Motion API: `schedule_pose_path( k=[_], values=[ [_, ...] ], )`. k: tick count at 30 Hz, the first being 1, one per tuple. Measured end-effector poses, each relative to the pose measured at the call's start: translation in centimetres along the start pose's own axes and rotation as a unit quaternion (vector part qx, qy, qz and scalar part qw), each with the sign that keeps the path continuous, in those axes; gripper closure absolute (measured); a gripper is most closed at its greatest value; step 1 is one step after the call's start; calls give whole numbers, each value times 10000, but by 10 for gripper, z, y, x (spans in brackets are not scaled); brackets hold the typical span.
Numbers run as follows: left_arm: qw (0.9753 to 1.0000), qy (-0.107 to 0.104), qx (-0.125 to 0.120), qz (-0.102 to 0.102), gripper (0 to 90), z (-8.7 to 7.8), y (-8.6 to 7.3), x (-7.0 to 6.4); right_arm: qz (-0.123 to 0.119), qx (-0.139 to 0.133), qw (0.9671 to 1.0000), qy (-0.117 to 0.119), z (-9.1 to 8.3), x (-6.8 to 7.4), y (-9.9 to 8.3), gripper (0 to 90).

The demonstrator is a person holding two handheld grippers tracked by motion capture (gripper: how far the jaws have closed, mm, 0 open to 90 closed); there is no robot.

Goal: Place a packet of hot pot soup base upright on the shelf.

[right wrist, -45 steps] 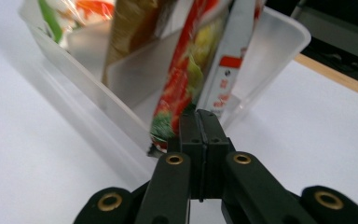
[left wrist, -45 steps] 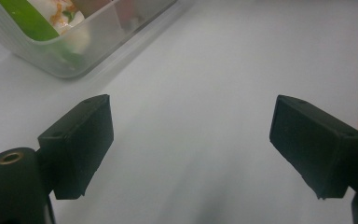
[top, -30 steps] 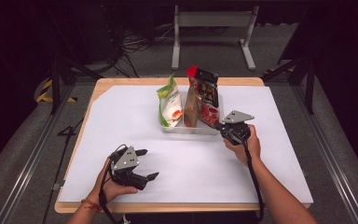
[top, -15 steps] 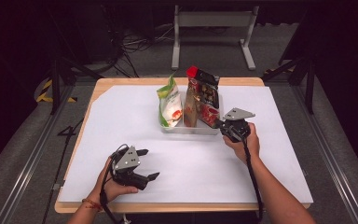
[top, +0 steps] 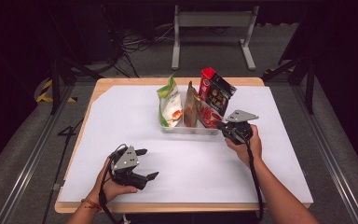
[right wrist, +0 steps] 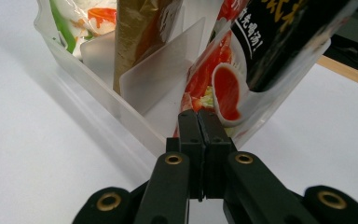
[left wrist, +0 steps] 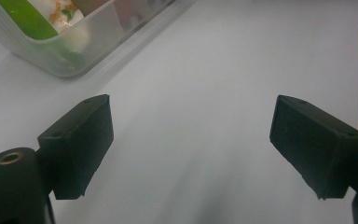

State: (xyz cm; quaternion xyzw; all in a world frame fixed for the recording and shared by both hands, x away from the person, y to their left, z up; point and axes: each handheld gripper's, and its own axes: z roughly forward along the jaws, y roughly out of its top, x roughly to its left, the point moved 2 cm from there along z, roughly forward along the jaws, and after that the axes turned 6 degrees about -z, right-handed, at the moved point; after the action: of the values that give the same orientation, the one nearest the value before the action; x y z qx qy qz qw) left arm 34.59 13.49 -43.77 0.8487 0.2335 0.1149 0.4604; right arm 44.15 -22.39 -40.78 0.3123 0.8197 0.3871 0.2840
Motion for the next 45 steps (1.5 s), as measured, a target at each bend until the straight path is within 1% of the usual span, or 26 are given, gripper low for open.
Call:
schedule_pose_path(
  k=[3, 5, 7, 8, 14, 17, 20, 24, 25, 26, 27, 28, 29, 32, 36, 38, 39, 41, 43, 44, 45],
  values=[
    [10000, 4, 0, 7, 142, 0, 0, 0, 2, -26, 10000, 13, -3, 0, 0, 893],
    [10000, 8, 9, -4, 142, 0, 0, 1, 1, -57, 10000, 67, -7, 1, 1, 892],
    [10000, 28, 20, 1, 142, 0, -1, 1, -153, -52, 9999, 58, -12, 4, 2, 888],
    [10000, 28, 20, 1, 142, 0, -1, 1, -153, -52, 9999, 58, -12, 4, 2, 888],
    [10000, 44, 18, -12, 142, 0, -1, 1, -348, -43, 9994, 46, -24, 5, 3, 865],
    [10000, 59, 34, -14, 142, 0, -1, 2, -362, -73, 9993, 69, -30, 5, 2, 847],
    [10000, 68, 30, -23, 142, 0, -2, 3, -445, -74, 9990, 72, -35, 5, 1, 823],
    [9999, 83, 56, -11, 142, 0, -2, 3, -572, -100, 9982, 159, -42, 6, 0, 762],
    [9999, 83, 56, -11, 142, 0, -2, 3, -572, -100, 9982, 159, -42, 6, 0, 762],
    [9999, 86, 61, -7, 142, 0, -2, 4, -625, -110, 9978, 181, -44, 6, -1, 738],
    [9999, 85, 57, -12, 142, 0, -2, 4, -675, -136, 9973, 250, -46, 7, -2, 725],
    [9999, 90, 55, -10, 142, 0, -2, 4, -716, -133, 9971, 239, -47, 8, -3, 724],
    [9999, 92, 55, -21, 142, 0, -2, 4, -775, -124, 9967, 226, -50, 8, -4, 700],
    [9999, 98, 73, -19, 142, 1, -2, 4, -817, -113, 9962, 291, -53, 9, -7, 684],
    [9999, 100, 73, -13, 141, 1, -2, 4, -903, -72, 9952, 382, -57, 12, -10, 617],
    [9999, 106, 72, -16, 142, 0, -2, 4, -929, -81, 9949, 374, -59, 13, -12, 581],
    [9999, 109, 79, -8, 142, 0, -2, 4, -910, -83, 9950, 414, -60, 13, -13, 563],
    [9999, 107, 89, -4, 142, 1, -2, 4, -905, -89, 9950, 416, -61, 13, -14, 552],
    [9999, 107, 98, -6, 142, 1, -2, 3, -926, -81, 9948, 410, -63, 14, -16, 518],
    [9999, 110, 96, -11, 142, 1, -2, 3, -941, -91, 9946, 429, -64, 14, -18, 480],
    [9999, 105, 94, -10, 142, 1, -2, 3, -964, -86, 9944, 418, -66, 14, -19, 471]
  ],
)
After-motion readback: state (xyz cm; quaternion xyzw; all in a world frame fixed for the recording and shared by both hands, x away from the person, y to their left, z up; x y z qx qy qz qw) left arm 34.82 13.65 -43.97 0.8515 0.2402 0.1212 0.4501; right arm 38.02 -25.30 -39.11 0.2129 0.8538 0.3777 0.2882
